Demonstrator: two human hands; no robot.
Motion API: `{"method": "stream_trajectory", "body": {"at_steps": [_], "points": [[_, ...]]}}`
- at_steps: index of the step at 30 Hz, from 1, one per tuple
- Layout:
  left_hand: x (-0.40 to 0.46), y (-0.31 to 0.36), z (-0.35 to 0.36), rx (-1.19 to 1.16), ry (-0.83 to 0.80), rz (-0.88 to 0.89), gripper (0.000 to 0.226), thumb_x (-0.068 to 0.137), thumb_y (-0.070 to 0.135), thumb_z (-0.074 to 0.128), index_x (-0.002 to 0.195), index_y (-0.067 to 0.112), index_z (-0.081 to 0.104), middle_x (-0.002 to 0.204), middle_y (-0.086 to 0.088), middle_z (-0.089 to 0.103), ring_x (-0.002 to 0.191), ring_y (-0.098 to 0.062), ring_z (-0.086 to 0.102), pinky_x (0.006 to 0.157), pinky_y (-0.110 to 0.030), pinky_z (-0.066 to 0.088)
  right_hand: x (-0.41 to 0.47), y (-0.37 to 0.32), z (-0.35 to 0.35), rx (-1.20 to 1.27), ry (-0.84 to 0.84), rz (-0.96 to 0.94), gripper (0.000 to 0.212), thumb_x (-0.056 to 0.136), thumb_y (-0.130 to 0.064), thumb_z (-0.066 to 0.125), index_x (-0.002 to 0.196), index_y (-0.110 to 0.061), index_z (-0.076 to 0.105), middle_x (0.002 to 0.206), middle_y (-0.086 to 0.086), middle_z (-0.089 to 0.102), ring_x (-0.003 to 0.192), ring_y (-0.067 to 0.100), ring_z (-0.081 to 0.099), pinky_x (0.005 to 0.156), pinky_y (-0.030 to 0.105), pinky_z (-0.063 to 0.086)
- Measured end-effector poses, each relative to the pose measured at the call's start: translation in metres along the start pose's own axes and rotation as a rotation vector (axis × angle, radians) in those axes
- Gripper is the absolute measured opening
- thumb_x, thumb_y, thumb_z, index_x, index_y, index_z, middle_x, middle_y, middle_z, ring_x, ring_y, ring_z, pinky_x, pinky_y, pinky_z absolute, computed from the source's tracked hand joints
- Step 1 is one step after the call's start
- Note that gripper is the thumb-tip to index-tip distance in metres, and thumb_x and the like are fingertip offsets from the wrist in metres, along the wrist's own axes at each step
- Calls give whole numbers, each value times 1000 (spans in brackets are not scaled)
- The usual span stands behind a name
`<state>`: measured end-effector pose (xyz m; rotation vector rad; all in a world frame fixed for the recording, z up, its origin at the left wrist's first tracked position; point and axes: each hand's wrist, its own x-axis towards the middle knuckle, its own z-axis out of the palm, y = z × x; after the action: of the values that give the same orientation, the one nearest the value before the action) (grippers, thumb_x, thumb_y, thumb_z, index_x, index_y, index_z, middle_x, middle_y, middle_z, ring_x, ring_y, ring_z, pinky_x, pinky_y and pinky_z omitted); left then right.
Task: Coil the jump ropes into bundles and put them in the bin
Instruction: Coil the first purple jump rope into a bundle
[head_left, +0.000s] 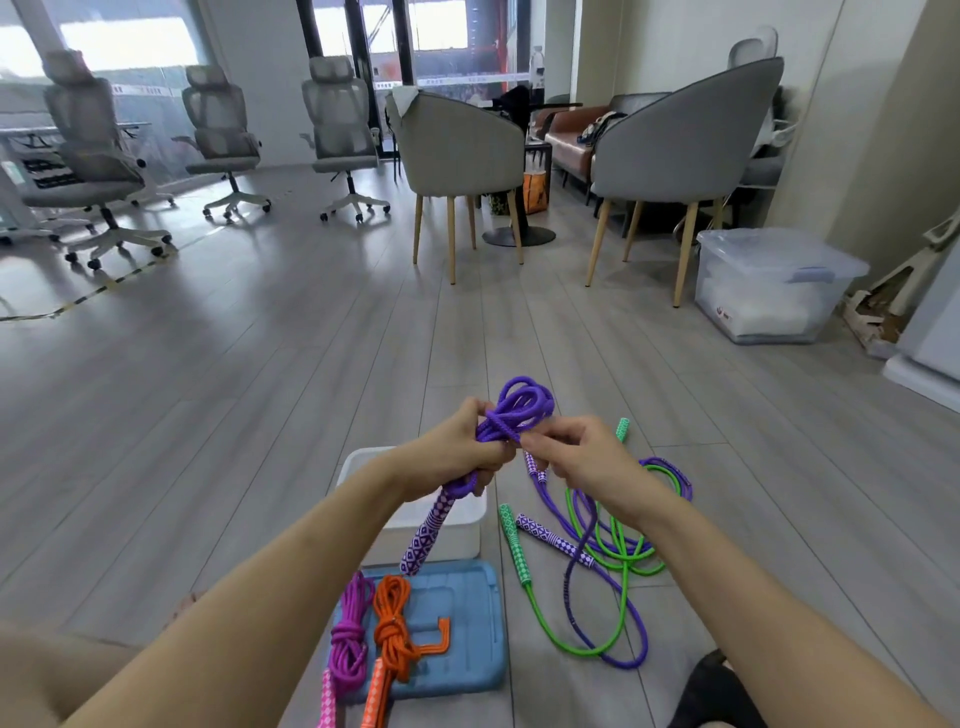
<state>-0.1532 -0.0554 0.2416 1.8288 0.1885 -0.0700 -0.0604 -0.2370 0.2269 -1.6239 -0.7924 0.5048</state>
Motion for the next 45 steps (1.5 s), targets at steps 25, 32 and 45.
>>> {"method": "stream_trajectory", "body": {"at_steps": [25,32,45], "points": [[-8,25,33,264,-384,-64,17,98,22,68,114,18,64,81,-4,70,71,-12,63,69,-22,53,5,16,-68,-345,-310,241,21,81,-28,87,68,-17,75,58,-4,51,55,7,40,53,23,30],[4,-1,51,934,-56,-16,29,99,40,61,109,21,41,81,7,51,66,-6,49,57,-21,35,13,10,-26,-588,13,102,32,87,-36,75,63,-15,70,56,-2,56,57,12,48,59,30,39],[8,7,29,5,215,-50,32,104,28,52,122,6,39,86,-8,60,60,-14,52,53,-28,44,5,6,5,44,226,-35,13,97,-9,67,86,-14,70,71,4,70,51,-1,53,55,12,41]]}}
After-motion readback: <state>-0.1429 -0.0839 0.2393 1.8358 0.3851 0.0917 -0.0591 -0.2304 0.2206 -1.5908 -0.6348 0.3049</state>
